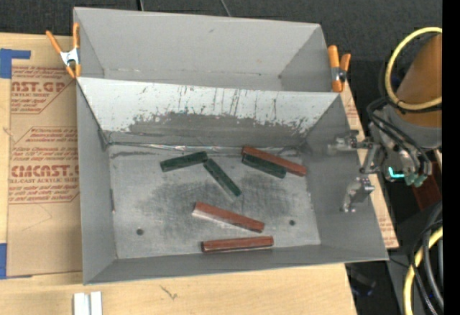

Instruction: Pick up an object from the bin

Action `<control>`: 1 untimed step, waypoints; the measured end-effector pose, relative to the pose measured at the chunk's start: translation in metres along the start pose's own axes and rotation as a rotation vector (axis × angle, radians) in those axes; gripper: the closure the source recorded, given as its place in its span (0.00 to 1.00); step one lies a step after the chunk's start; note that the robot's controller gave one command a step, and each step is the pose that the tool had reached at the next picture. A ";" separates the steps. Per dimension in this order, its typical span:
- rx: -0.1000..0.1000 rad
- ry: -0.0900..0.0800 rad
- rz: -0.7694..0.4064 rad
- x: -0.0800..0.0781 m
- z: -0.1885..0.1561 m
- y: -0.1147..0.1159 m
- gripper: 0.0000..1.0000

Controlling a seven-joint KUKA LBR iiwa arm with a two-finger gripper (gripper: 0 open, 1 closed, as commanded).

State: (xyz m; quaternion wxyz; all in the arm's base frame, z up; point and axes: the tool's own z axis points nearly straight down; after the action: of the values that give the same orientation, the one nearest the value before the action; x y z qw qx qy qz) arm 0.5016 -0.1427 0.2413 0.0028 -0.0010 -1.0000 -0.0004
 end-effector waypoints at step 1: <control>0.001 -0.007 -0.002 -0.002 -0.004 0.001 0.00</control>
Offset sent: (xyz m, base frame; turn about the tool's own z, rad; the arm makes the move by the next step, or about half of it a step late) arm 0.0836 0.0389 -0.1565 -0.0947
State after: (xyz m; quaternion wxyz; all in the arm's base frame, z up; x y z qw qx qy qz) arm 0.5033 -0.1420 0.2450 -0.0009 0.0001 -1.0000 0.0004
